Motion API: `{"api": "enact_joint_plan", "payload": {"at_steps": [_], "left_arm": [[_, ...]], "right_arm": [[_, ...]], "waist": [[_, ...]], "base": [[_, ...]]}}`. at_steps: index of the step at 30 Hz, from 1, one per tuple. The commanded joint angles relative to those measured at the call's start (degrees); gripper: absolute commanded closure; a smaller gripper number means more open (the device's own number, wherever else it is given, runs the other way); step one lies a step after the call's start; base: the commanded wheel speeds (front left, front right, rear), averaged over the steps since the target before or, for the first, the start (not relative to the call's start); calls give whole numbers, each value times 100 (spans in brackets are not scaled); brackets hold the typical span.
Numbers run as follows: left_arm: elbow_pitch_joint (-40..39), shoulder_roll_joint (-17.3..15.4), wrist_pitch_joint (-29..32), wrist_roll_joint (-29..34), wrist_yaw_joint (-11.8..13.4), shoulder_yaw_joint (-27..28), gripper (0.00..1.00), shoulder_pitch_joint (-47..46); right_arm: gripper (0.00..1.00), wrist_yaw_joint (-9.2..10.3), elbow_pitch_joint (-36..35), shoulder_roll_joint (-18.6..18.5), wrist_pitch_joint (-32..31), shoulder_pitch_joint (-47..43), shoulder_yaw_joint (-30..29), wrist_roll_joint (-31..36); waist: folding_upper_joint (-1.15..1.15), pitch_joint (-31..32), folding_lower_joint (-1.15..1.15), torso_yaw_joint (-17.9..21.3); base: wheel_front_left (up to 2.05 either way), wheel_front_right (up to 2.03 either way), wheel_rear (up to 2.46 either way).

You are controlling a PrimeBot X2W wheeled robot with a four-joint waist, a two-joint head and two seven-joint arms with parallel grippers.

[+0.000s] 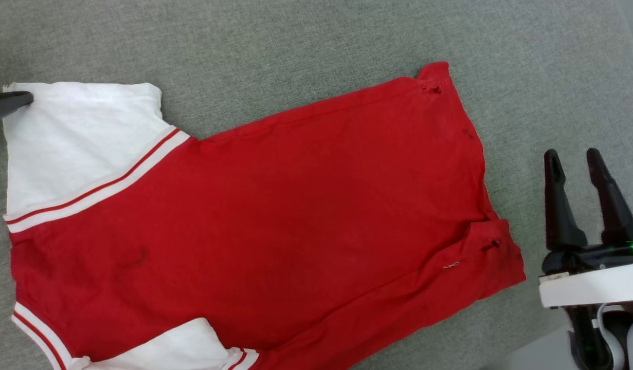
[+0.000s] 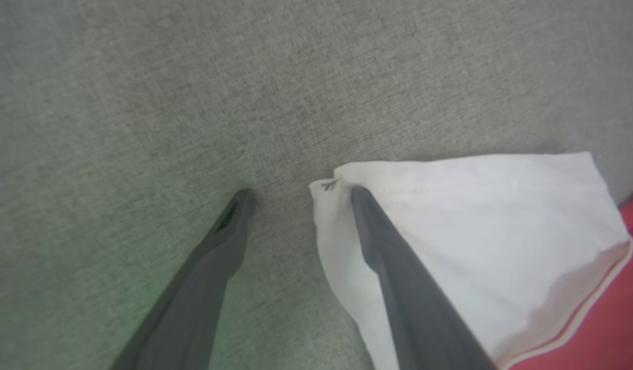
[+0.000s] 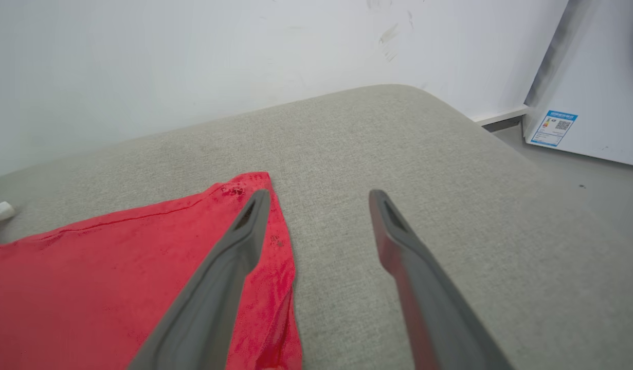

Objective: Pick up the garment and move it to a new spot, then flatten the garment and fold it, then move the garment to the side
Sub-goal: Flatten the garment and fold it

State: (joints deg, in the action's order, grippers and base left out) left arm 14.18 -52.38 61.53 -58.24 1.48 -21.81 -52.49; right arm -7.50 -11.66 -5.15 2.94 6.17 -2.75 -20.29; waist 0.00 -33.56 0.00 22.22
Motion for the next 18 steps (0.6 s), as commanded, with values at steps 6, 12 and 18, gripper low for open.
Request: {"api": "enact_joint_plan", "payload": {"at_steps": [6, 12, 18], "left_arm": [[93, 192, 12, -191, -144, -110, 100, 390], [94, 336, -848, 91, -470, -17, 100, 169], [-171, 516, -1378, 234, -731, -150, 100, 221]], "right_arm": [[0, 2, -187, 58, -194, 0, 77, -269], [0, 2, -229, -172, -568, 46, 85, -102], [0, 2, -329, -701, -1721, 90, -8, 23]], "waist": [[0, 4, 0, -47], [0, 317, 0, -323], [0, 766, 0, -784]], "base": [[0, 0, 0], [0, 0, 0], [0, 0, 0]]}}
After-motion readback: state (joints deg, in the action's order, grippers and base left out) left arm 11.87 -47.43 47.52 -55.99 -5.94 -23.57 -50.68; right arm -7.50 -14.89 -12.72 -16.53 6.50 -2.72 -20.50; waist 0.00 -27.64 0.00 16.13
